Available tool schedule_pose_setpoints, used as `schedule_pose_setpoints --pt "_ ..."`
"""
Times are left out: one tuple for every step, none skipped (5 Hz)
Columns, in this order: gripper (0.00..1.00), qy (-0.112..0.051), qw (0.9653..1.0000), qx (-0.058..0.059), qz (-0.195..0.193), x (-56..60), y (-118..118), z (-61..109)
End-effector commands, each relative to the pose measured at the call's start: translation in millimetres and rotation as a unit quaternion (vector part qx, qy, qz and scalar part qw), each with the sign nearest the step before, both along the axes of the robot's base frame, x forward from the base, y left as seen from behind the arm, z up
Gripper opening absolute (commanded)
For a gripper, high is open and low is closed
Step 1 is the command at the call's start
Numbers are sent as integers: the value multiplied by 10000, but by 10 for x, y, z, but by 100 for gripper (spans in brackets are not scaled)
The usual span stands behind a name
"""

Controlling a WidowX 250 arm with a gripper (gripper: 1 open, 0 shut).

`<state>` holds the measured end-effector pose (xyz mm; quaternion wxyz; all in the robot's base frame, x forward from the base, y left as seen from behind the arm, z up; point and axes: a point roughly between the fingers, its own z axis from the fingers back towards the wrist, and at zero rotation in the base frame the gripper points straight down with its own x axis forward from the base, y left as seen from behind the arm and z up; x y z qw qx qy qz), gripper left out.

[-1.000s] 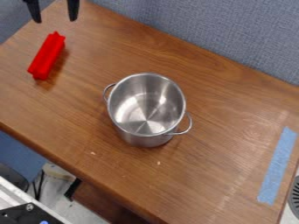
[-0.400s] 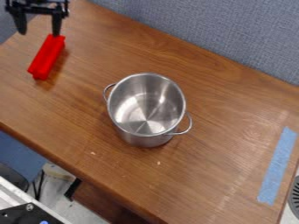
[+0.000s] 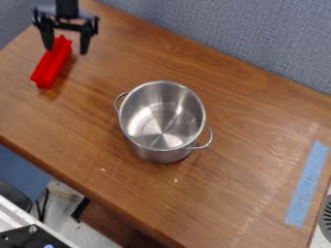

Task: Move the red object from the metal pot to the table

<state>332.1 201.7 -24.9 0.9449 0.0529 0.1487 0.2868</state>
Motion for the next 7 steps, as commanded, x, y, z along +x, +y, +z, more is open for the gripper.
schedule_pose_setpoints --pt "100 -352 9990 36 257 259 288 33" --pt "100 -347 9982 -39 483 399 380 -164" --pt "100 -362 9926 -89 1160 85 791 -200" --pt "0 -360 9832 -109 1785 -214 1172 -263" --pt "0 -325 9871 -129 1565 -135 1187 -306" --pt "0 -189 9900 -274 1369 -40 1156 -331" --pt "0 -90 9904 -391 1321 -119 851 -157"
